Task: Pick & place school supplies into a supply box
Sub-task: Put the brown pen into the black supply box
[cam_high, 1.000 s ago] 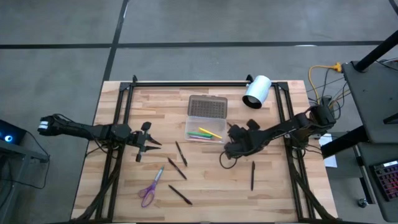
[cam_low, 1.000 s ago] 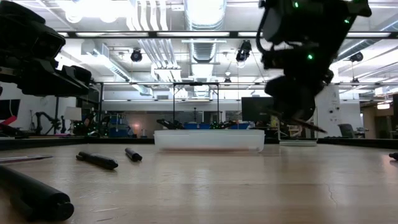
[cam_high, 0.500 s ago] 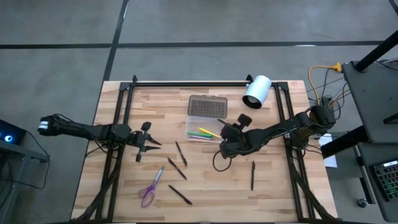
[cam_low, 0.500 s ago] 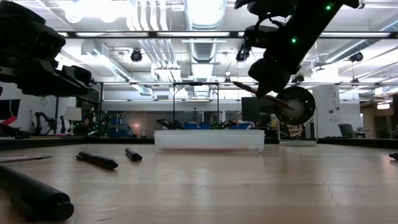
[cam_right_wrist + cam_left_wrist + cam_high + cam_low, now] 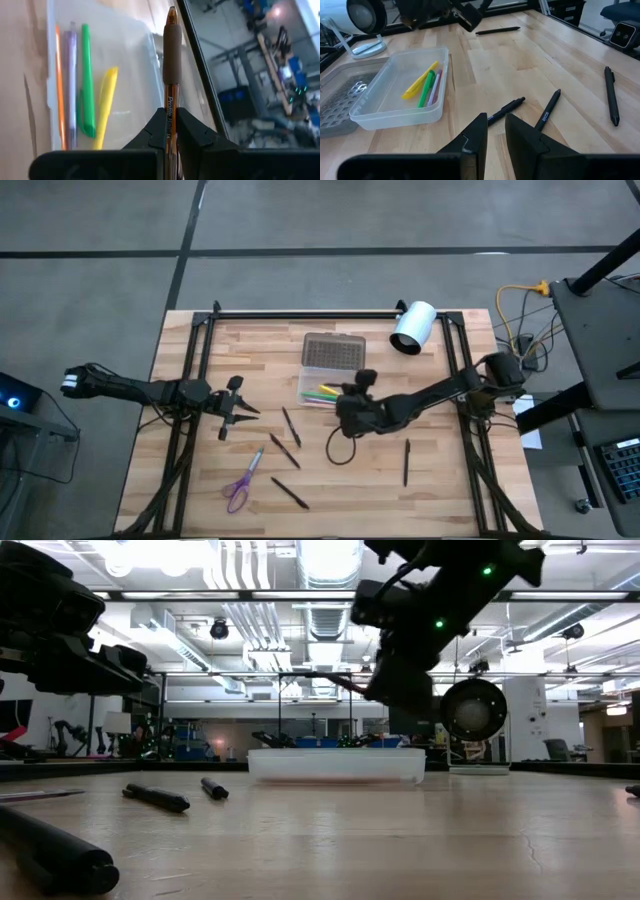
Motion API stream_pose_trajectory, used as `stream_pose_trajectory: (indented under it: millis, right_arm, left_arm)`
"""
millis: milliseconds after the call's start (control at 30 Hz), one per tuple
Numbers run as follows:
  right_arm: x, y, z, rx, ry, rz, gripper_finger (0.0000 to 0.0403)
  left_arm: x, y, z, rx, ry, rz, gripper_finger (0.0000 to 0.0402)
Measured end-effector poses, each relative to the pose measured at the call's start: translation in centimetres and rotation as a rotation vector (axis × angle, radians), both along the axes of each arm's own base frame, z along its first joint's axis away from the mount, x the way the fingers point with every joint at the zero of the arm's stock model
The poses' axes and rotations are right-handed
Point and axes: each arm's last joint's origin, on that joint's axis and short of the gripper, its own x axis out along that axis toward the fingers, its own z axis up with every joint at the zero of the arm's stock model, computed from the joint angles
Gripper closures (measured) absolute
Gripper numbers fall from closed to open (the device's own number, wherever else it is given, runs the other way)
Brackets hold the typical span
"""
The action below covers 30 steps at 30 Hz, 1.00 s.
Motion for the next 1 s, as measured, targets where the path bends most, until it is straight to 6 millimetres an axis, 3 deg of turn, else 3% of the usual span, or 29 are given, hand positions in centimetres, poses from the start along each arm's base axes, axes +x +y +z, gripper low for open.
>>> stream_pose_trajectory:
  millis: [767, 1000]
  right_arm:
    - [0.96, -0.13, -1.03, -0.025, 0.020, 0.038, 0.0388]
    - [1.00, -0.19, -1.05, 0.031, -0.042, 0.001, 0.0338]
  left_arm:
    - [0.00, 0.00, -0.01, 0.000, 0.000, 0.000, 0.0348]
    - [0.00, 0.00, -0.01, 0.000, 0.000, 0.000, 0.0348]
